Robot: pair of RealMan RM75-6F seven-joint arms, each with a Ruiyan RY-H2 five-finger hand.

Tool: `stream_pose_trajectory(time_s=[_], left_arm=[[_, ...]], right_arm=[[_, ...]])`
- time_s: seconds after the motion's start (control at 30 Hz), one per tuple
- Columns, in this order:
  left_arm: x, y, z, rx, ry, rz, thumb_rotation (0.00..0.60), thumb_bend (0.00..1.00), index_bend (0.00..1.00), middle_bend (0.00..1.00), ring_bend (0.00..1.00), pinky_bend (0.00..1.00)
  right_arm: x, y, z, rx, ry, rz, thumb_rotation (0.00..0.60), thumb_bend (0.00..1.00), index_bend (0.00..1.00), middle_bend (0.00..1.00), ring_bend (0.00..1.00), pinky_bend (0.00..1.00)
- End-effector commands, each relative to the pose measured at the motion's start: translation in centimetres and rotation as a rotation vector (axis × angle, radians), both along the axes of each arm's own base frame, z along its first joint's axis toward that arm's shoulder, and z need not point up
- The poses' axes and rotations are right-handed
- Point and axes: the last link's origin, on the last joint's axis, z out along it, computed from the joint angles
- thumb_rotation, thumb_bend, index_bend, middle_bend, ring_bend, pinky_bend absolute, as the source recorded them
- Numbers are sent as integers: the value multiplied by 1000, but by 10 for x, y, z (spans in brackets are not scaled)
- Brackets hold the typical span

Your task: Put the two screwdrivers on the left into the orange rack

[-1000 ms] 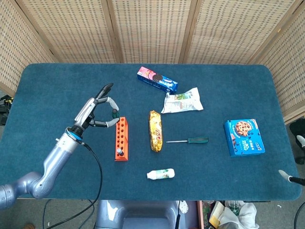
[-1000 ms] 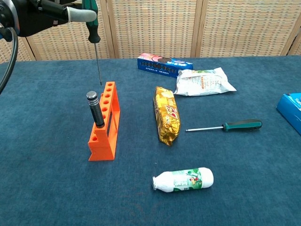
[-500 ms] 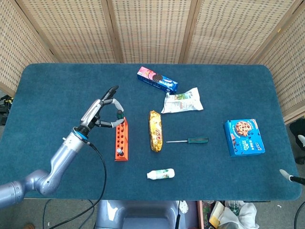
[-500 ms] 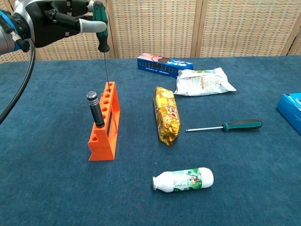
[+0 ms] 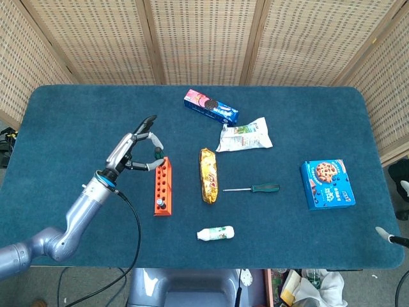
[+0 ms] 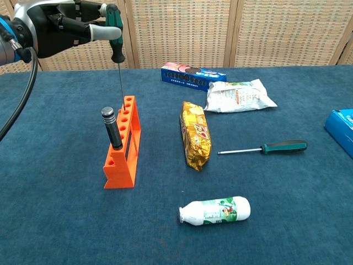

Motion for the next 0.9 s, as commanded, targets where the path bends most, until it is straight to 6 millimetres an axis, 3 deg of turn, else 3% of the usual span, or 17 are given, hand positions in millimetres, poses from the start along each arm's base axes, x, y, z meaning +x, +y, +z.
stream_pose_trajectory(time_s=[0.03, 0.9], left_arm=[[0, 0, 0, -3, 2, -1, 600, 490, 649, 0, 0, 0], [-15, 1, 7, -14, -2, 32, 600, 489, 652, 0, 0, 0]], right_arm=[[0, 0, 0, 0, 0, 0, 600, 0, 0, 0, 0, 0], [1, 0, -1, 3, 0, 1, 600, 0, 0, 0, 0, 0]])
